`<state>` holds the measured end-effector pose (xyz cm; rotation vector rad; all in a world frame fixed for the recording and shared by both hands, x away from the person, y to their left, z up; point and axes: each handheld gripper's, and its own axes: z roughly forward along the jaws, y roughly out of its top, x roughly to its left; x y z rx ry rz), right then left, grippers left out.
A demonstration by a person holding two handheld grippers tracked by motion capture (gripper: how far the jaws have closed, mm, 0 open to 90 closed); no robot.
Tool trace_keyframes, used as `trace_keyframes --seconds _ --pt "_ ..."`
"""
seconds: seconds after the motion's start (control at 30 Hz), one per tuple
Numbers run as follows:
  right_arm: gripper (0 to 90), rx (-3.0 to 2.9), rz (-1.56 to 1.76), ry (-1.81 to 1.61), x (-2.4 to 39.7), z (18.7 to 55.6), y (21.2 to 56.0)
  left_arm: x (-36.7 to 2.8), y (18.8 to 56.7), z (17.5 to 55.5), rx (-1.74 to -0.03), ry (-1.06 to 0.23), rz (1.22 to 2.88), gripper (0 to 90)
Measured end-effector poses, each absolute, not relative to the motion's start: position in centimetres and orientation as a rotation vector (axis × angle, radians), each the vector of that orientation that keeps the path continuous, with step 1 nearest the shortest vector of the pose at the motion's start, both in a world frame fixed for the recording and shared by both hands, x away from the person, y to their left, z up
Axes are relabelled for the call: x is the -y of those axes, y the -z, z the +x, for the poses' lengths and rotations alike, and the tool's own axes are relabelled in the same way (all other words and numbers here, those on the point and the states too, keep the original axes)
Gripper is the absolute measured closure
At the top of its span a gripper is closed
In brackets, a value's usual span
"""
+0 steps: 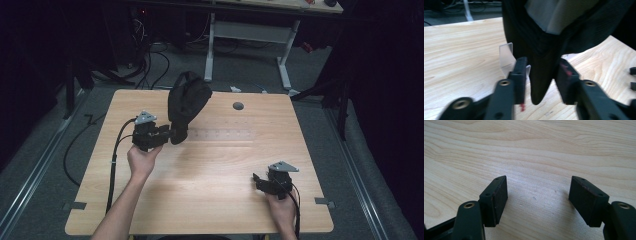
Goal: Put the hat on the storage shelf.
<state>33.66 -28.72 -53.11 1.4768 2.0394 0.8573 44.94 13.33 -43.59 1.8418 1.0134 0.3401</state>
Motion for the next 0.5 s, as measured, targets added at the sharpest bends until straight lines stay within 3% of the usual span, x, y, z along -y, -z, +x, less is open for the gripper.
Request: trace_keyframes --seconds 0.5 --pt "31.3 -2.039 1.477 -0.858 28.72 33.66 53.11 -13.69 42.74 44.02 -0.988 -0.357 1.859 43.9"
